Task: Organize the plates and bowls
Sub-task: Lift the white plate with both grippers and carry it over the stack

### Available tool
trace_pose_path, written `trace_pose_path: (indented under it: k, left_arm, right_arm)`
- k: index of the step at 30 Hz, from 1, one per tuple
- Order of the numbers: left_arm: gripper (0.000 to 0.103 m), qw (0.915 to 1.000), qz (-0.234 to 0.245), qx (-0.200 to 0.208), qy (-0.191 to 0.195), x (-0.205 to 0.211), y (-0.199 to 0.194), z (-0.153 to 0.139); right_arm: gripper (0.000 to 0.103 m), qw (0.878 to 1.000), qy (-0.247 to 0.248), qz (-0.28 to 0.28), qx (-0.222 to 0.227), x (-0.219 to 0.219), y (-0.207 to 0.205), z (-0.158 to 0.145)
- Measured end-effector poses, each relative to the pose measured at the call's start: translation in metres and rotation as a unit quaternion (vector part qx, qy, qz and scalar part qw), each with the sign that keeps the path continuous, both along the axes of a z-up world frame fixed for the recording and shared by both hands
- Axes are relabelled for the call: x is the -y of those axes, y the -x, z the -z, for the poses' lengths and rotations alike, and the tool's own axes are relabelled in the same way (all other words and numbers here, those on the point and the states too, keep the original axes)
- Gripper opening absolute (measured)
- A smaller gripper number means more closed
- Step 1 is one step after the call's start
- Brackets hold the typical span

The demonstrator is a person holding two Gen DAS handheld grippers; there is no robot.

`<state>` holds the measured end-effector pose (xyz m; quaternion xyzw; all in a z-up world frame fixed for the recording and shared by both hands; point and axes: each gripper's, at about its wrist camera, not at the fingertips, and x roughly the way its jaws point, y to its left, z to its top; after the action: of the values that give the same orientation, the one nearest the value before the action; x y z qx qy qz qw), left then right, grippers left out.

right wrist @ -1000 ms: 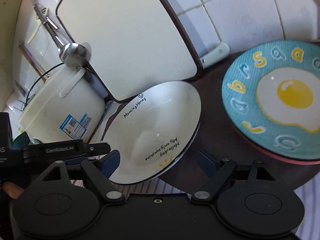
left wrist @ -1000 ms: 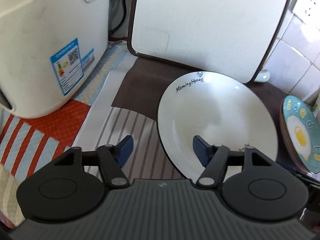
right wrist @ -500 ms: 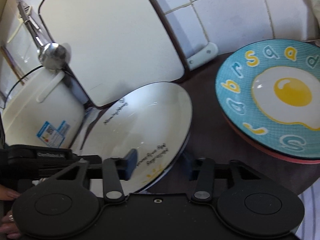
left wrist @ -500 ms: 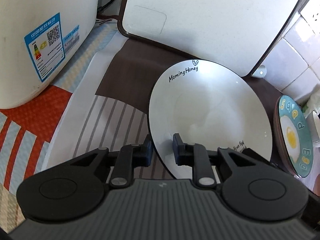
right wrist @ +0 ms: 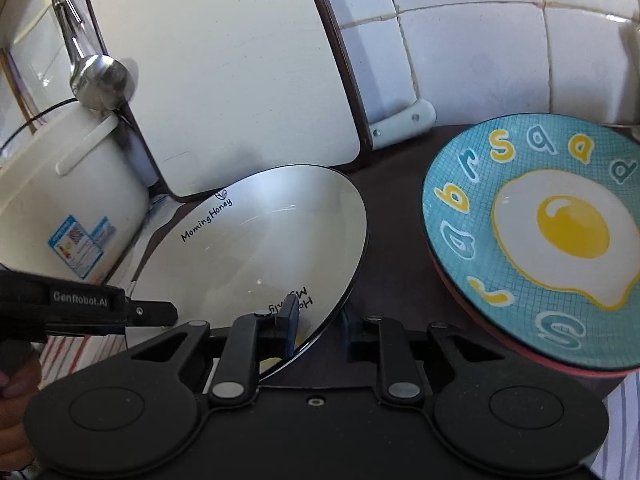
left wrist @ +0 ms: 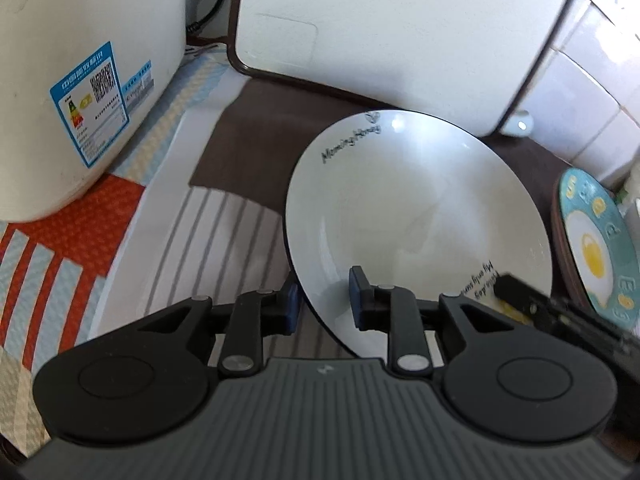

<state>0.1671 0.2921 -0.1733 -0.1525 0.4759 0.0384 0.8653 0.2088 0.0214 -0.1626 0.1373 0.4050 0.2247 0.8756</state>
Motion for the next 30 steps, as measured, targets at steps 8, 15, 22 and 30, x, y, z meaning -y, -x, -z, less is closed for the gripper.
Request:
trace_pose_path:
  k: [8,15,22,30]
  left_arm:
    - [0.023,0.9994,-0.023,-0.024,0.012,0.009,0.028,-0.028]
    - [0.023,1.0,0.001,-0.002,-0.005,0.033,0.045,-0.071]
    - [0.023,0.9993,0.034,0.015,-0.001,0.069,0.048,-0.104]
    - [0.023,0.9962,0.083,0.025,0.006,0.119,0.031,-0.115]
  right_arm:
    - [0.026,0.999,-0.016,-0.043,-0.005,0.017,0.007,-0.022]
    - [0.026,0.998,-0.035,-0.055,0.011,0.039,0.021,-0.052]
    - [0.026,0.997,-0.048,-0.041,0.032,0.082,0.035,-0.084]
    - [0.027,0.998,-0.023,-0.02,0.046,0.134,0.042,-0.103]
